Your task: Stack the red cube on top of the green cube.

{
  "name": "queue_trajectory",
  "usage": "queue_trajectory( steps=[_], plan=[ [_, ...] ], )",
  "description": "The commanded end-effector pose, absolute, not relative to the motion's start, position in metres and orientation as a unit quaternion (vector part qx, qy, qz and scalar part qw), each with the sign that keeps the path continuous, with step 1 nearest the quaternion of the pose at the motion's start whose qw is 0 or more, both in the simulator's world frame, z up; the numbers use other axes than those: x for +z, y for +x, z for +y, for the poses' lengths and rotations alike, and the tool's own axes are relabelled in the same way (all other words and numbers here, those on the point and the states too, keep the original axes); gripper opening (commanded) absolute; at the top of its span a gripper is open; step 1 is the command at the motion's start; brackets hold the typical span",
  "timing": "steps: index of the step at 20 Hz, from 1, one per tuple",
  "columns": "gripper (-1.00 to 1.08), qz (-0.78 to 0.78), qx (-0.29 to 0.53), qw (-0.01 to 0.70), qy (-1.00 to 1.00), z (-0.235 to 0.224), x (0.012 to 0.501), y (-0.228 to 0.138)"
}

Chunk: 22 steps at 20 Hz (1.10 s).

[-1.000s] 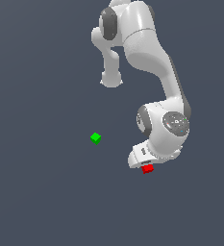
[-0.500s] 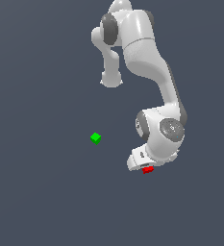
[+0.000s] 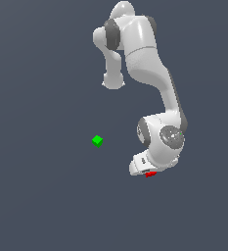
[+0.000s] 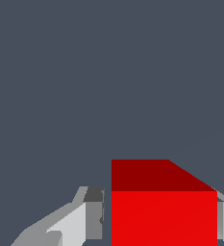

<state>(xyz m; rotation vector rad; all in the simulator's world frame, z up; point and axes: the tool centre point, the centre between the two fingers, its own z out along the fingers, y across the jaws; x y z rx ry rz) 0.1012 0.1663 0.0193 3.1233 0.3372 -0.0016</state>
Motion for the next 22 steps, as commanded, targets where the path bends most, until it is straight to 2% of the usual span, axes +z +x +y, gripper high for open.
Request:
queue_trajectory(
  steps=[1,14,22],
  plan=[
    [-1.0,0.107,0.0,0.0,0.994,0.166,0.02,0.102],
    [-1.0,0.107,0.0,0.0,0.994,0.166,0.024,0.101],
    [-1.0,0.107,0.0,0.0,0.994,0.166,0.068,0.1]
  ],
)
